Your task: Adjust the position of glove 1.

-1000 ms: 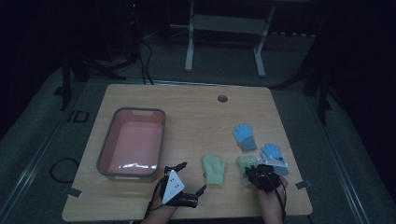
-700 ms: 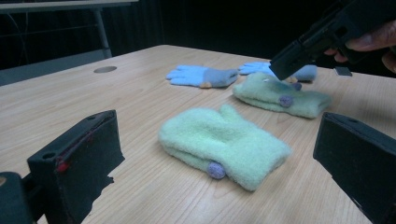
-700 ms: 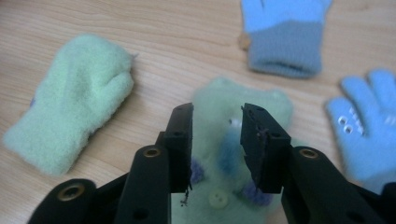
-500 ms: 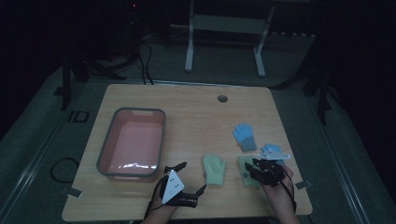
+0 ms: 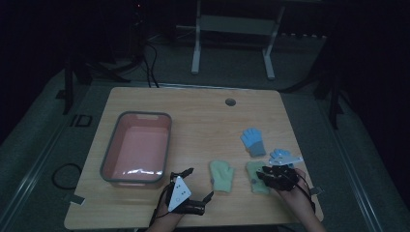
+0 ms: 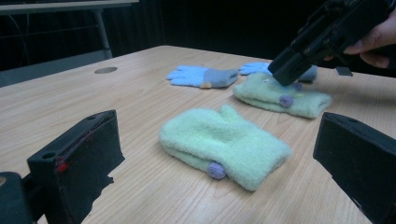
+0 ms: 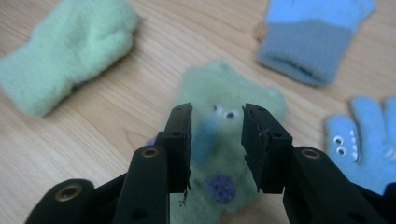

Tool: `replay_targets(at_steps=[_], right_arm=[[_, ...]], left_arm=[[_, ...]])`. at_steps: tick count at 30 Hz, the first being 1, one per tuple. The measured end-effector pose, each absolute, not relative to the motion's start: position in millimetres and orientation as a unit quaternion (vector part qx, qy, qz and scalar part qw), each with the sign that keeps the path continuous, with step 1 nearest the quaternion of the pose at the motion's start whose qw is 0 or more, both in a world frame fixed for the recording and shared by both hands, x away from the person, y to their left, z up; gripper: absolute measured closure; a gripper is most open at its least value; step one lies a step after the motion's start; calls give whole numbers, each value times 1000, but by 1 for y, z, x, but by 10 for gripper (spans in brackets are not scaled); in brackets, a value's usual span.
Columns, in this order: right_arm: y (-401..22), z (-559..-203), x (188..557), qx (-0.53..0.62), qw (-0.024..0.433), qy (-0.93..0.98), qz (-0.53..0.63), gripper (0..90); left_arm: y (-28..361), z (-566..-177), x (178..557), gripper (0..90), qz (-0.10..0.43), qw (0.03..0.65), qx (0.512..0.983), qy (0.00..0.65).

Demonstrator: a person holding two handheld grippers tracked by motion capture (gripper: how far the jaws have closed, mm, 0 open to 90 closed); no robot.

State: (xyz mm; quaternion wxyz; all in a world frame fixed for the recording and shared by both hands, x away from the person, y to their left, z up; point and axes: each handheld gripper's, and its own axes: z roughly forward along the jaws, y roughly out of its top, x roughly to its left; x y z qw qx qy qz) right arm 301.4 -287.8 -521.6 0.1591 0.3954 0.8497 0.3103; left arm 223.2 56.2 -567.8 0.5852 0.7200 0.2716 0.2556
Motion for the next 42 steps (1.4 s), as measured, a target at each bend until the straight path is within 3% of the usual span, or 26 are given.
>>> replay_targets(at_steps=[6, 20, 25, 27, 42], right_arm=[[-289, -533, 300, 402, 153, 850, 305, 611], [-284, -542, 293, 379, 187, 857, 295, 581], [-284, -543, 291, 395, 182, 847, 305, 790], [-281, -542, 290, 397, 191, 846, 300, 829], [-256, -489, 286, 404, 232, 817, 340, 852]], left_arm=[[56, -568, 223, 13, 256, 585, 720, 272], [56, -568, 223, 13, 255, 586, 719, 273], [56, -568, 223, 13, 256, 585, 720, 273], [56, -568, 223, 13, 256, 585, 720, 273], [56, -568, 223, 13, 256, 585, 720, 272]])
